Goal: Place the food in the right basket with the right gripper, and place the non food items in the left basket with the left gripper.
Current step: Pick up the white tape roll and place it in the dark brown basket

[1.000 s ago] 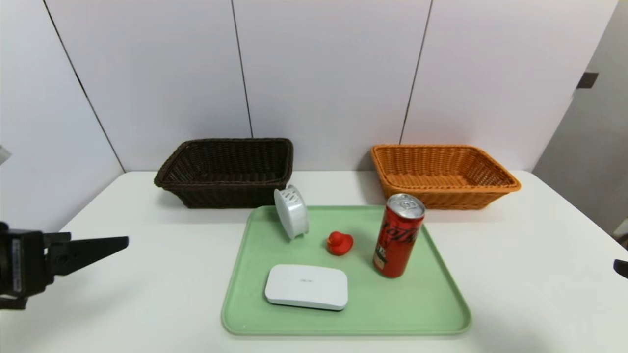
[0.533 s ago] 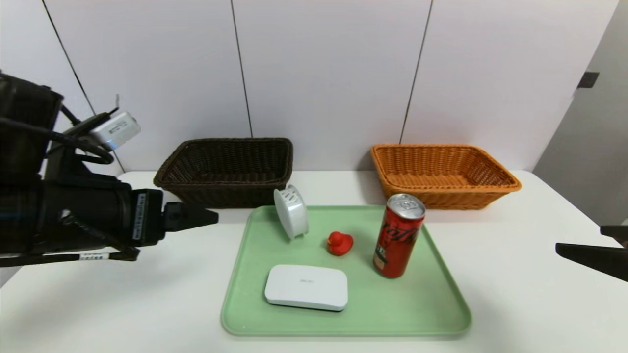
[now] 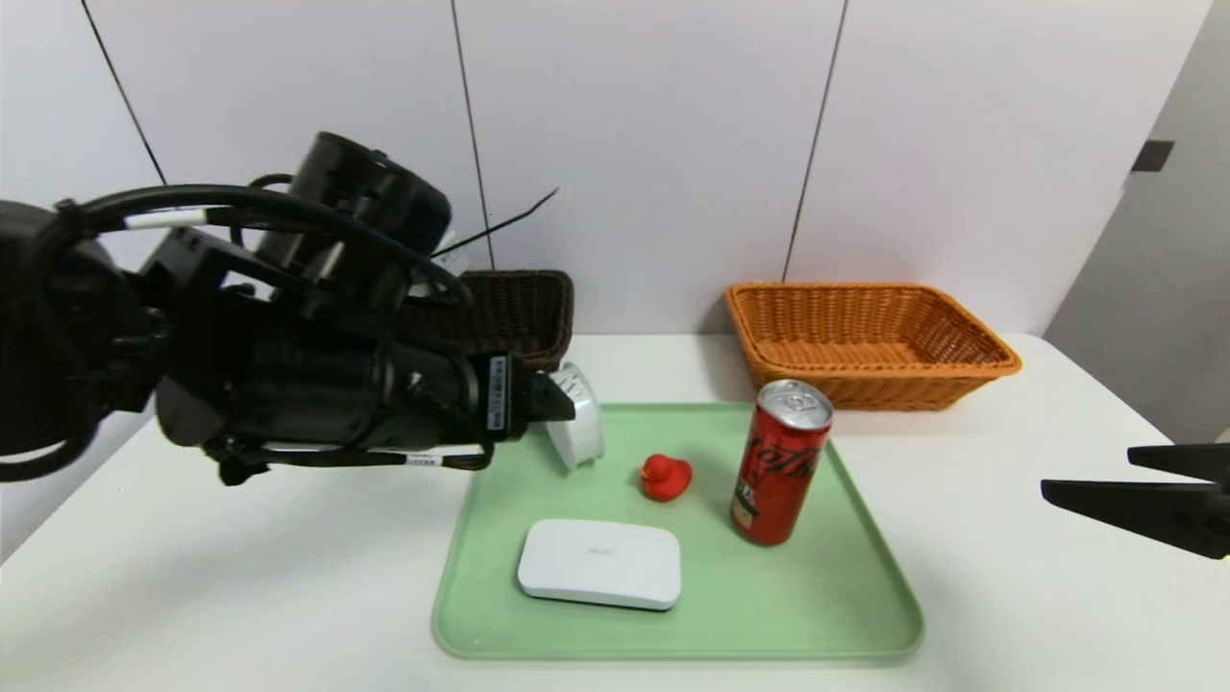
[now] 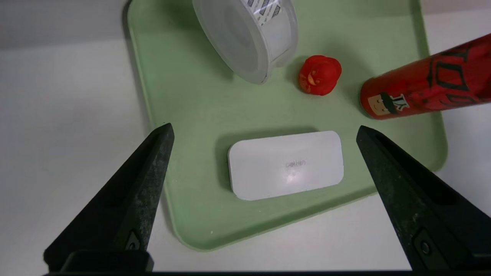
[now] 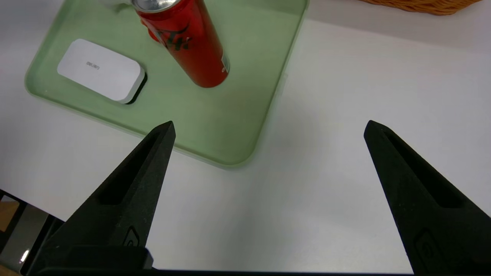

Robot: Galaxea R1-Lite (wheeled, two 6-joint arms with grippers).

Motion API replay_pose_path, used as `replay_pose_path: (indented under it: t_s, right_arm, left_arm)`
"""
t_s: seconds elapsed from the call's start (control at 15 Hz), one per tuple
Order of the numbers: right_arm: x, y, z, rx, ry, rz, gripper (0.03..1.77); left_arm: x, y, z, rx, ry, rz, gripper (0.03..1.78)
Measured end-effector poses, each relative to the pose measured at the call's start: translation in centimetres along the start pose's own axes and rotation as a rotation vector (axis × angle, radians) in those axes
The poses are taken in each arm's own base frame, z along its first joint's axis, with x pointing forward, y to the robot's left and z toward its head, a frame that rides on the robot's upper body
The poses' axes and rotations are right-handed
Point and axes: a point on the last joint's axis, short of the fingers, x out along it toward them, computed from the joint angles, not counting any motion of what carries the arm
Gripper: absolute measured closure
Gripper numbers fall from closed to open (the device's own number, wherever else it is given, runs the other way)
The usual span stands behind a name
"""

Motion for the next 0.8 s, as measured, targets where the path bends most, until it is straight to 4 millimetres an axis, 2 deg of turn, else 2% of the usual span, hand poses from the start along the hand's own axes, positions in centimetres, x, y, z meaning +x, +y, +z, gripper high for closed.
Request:
replay_pose_path:
  t_s: [0.33, 0.53, 0.8]
  right_arm:
    - [0.6, -0.1, -0.2, 0.008, 0.024, 0.005, 0.1]
    - [0.9, -0.2, -0.1, 0.009, 0.029, 0.006, 0.1]
    - [1.1, -0.2, -0.2, 0.023, 0.039, 0.007, 0.1]
  left_arm:
    - [2.5, -3.2, 0.9, -0.099, 0.047, 0.082, 0.12]
    - [4.5, -4.2, 1.4, -0.14, 0.05, 0.211, 0.12]
    - [7.7, -5.2, 1.9, -0.17, 0.042, 0.296, 0.12]
